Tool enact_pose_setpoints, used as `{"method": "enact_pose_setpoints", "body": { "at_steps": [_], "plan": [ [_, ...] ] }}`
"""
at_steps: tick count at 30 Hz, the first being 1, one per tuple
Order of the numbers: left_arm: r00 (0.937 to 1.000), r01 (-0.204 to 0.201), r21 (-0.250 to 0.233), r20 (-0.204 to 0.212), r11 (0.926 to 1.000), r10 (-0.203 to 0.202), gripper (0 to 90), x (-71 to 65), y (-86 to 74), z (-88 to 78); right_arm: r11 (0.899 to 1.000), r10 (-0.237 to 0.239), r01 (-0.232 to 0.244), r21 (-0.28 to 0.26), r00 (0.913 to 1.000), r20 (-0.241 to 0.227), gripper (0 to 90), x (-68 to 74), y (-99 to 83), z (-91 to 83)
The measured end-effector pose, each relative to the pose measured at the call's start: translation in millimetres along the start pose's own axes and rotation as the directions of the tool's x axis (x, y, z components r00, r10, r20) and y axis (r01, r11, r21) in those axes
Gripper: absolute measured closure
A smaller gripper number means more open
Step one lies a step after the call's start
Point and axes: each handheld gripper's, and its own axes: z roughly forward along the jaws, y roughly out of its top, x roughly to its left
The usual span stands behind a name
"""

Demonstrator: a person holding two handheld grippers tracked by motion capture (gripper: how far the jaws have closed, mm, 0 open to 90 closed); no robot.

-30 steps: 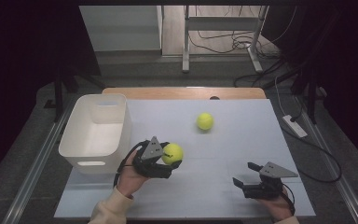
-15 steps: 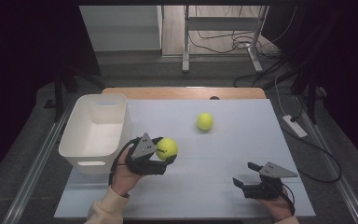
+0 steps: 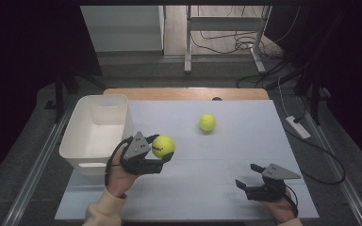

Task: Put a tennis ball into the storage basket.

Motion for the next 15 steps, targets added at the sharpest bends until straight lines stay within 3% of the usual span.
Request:
{"method": "enact_pose_setpoints", "body": {
  "at_steps": [15],
  "plan": [
    [0.9989,0.014,-0.033,-0.044,0.9994,-0.015,26.8,7.4,1.3,-14.2,1.0,-0.001,0.001,0.002,1.0,0.003,12.7,0.1,0.0,0.1]
  ]
}}
